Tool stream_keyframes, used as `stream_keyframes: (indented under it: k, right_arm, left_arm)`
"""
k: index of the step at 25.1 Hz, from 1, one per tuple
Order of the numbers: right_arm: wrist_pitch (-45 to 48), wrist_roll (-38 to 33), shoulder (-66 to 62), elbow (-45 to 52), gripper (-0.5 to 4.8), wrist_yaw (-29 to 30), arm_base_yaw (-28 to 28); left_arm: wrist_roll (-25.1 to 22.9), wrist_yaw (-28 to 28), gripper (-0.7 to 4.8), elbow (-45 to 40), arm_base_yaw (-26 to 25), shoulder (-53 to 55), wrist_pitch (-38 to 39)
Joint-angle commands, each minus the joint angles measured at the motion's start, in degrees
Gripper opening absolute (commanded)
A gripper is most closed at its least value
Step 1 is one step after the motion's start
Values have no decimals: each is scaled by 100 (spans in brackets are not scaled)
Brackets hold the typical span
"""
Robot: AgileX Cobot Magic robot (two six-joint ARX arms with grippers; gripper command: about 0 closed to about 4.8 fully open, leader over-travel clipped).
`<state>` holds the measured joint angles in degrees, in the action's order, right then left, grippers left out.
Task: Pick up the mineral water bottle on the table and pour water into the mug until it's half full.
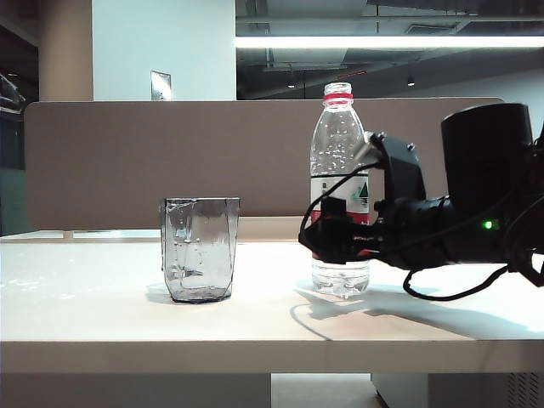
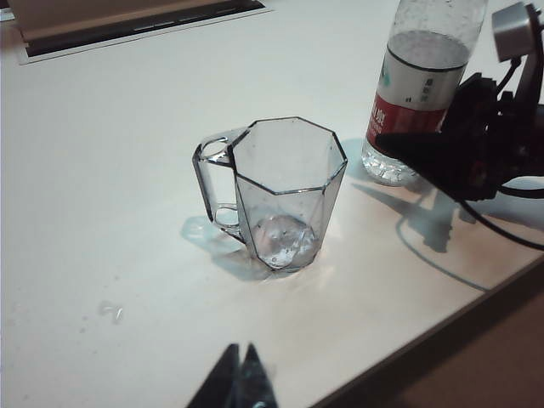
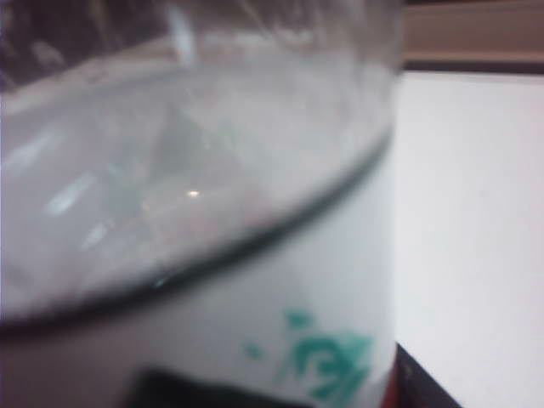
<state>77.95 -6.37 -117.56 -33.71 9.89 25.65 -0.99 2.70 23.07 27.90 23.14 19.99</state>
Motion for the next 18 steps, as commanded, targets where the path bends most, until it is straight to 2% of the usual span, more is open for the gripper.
stream_keyframes:
  k: [1,5,6,7,11,12,13,14,16,18]
  right_arm:
    - [33,15,-118,-184,479,9,11]
    - [28,15,-144,-334,479,-7,11]
    - [31,15,-144,-334,472,-81,11]
    - [28,17,-144,-334,421,-105,11]
    - [33,15,-144,-334,416,-101,11]
    - [35,15,-144,-337,399,-101,11]
    - [33,15,-144,-334,336,-103,11]
    - [31,17,-144,-334,305,-101,11]
    - [31,17,-144,-337,297,-103,11]
    - [13,20,-144,-337,251,-105,9]
  left_arm:
    - [15,-9,-5,35,-7,-2,-77]
    - [17,-9,-5,35,-7,-2,-77]
    - [17,-9,-5,35,-7,-2,-74]
    - [15,-9,-5,35,-7,-2,-77]
    - [17,-9,-5,35,-7,-2,-77]
    - [17,-9,-5,35,-7,-2,-77]
    - [17,-9,-5,35,-7,-2,-77]
    - [17,-7,-5,35,-7,-2,-77]
    - [15,-9,-5,35,-7,-2,-77]
    - [17,-9,-5,35,-7,-2,-77]
